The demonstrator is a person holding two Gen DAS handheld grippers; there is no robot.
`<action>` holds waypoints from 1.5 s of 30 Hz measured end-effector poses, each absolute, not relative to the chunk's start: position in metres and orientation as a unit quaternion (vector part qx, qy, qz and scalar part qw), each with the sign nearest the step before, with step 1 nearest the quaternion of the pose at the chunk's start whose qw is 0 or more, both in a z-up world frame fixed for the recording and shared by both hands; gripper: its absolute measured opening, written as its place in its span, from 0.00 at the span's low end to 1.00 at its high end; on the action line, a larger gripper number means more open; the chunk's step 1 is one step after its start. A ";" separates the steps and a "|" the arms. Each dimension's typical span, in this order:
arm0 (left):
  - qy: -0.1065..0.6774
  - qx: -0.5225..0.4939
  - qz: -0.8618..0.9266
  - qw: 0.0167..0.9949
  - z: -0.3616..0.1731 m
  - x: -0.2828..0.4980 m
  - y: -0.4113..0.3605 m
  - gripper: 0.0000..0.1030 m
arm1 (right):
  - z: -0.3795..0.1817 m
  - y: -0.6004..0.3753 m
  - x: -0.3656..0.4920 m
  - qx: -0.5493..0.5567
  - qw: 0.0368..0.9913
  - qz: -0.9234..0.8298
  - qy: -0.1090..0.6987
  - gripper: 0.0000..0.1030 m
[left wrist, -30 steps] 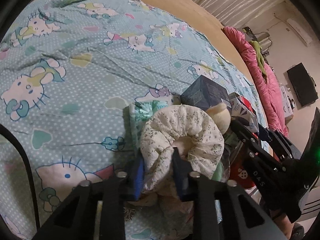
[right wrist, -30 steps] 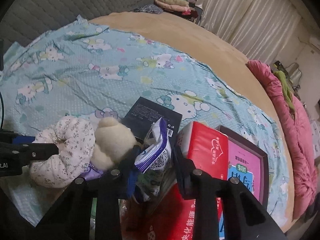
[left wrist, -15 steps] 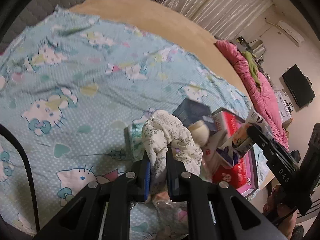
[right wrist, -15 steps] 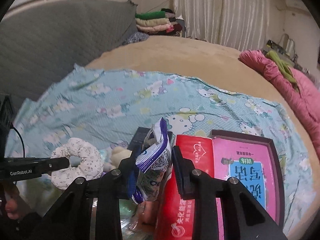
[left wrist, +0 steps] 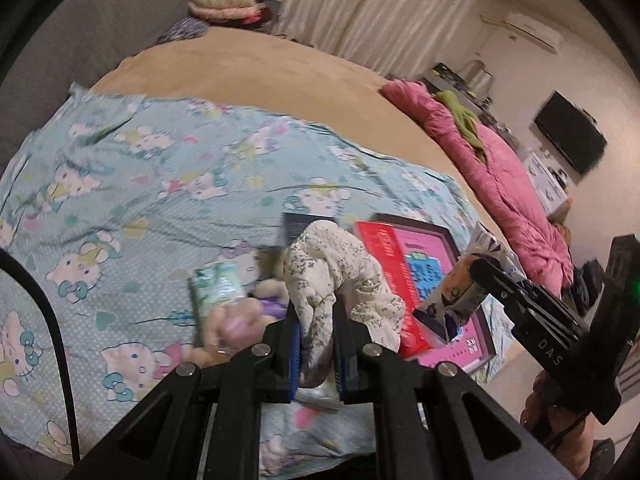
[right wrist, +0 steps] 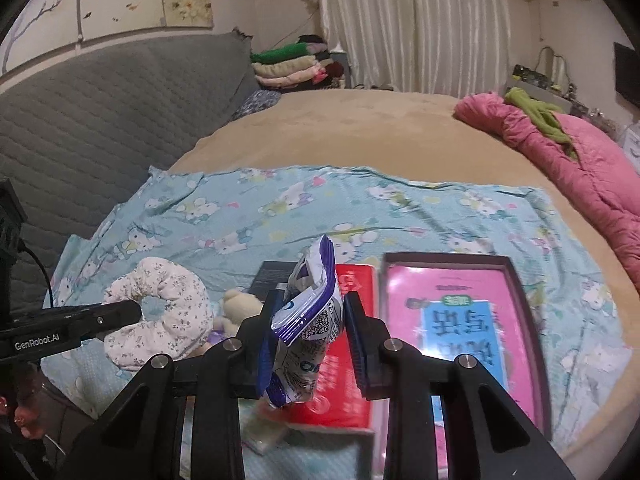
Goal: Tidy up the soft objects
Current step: 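Carry the scrunchie and snack bag onto the pink book tray and release both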
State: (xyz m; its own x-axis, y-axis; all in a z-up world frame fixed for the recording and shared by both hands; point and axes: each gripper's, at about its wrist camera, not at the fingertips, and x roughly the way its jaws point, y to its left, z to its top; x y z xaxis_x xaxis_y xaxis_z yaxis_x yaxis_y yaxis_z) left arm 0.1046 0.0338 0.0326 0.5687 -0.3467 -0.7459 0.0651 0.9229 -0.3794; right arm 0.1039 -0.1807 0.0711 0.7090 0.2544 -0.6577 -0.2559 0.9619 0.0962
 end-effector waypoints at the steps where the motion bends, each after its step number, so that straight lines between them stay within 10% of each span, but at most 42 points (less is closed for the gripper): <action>1: 0.448 -0.150 -0.124 0.873 0.036 0.103 0.025 0.13 | 0.073 -0.189 0.100 0.001 0.926 0.132 0.354 0.31; 45: 0.541 0.028 -0.218 0.812 -0.055 0.122 -0.225 0.13 | -0.031 -0.395 0.077 0.189 0.885 0.010 0.424 0.31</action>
State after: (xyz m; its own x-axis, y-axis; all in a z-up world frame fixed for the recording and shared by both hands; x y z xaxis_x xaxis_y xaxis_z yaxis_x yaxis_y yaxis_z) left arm 0.1221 -0.2252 -0.0550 0.3197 -0.3233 -0.8906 0.3843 0.9035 -0.1900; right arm 0.0770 -0.3945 -0.0313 0.6396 0.1782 -0.7478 0.1432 0.9281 0.3436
